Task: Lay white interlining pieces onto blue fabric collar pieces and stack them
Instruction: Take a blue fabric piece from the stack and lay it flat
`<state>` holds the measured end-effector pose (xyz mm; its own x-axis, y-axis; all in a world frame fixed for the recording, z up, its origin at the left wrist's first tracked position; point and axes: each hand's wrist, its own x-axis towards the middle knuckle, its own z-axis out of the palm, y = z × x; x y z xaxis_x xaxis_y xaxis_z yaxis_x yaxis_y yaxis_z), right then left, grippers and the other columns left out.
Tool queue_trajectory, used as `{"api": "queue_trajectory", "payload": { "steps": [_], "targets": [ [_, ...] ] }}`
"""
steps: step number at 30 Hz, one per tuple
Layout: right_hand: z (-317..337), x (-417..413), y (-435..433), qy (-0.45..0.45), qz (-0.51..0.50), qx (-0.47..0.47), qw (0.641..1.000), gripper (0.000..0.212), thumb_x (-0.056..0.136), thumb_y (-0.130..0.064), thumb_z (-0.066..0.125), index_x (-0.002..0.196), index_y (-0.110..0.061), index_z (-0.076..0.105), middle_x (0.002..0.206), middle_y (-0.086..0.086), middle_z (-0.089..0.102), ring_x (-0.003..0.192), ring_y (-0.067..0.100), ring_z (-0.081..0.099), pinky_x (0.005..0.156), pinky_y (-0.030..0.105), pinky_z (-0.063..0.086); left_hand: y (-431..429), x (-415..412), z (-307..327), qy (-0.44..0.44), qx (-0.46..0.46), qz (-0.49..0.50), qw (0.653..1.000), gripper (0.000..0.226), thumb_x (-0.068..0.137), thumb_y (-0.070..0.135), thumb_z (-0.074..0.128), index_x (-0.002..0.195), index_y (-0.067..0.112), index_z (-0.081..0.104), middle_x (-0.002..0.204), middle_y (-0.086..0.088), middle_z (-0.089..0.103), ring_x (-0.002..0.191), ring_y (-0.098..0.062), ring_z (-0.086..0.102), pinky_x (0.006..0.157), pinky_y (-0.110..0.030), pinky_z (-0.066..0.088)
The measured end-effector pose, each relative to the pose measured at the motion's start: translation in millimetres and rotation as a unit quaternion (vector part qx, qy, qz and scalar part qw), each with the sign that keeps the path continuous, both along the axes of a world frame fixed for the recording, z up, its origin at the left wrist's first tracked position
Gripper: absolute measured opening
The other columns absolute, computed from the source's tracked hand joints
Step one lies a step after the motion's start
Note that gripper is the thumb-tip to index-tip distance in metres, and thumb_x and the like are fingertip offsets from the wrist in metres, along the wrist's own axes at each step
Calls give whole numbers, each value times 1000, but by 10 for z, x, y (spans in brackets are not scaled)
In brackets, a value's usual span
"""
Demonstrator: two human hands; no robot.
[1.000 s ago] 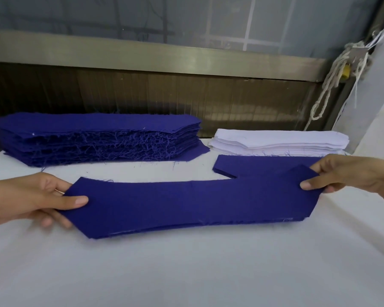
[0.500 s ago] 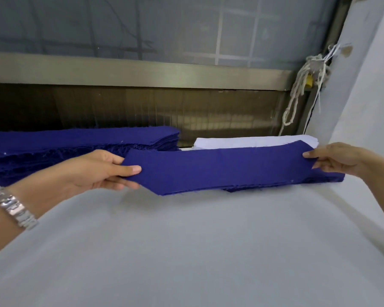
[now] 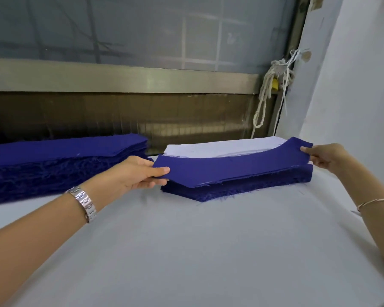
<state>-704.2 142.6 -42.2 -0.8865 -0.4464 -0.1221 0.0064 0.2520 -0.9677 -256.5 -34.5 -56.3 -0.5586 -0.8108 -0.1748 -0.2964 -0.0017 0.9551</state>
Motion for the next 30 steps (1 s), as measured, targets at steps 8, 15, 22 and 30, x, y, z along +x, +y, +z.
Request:
{"api": "queue_trajectory", "payload": {
  "steps": [8,15,22,30],
  "targets": [
    [-238,-221,-47,63,-27,5,998,35,82,-7,82,64,-10,51,65,7,48,52,16,45,35,10,42,-87,-219,-153,-26,-29,3,999,10,83,21,79,92,18,75,81,8,78,73,-8,76,48,-13,52],
    [-396,-308,-61,117,-14,57,991,33,84,-2,78,63,-6,52,64,8,47,57,20,44,57,25,40,-87,-303,-265,-50,-60,13,997,26,81,28,80,98,8,76,75,4,78,59,-3,71,42,-13,46],
    [-476,-341,-57,150,7,71,986,46,84,-1,77,55,-9,41,61,7,38,57,24,32,54,30,29,-94,-299,-341,-66,-67,28,995,28,77,33,83,82,7,75,67,-1,76,47,-3,64,39,-14,45],
    [-525,-289,-69,209,9,113,971,45,88,-6,72,56,-9,40,62,8,37,56,23,29,53,31,25,-117,-270,-360,-95,-116,42,988,26,83,37,79,72,13,74,65,3,75,39,-2,56,36,-15,37]
  ]
}}
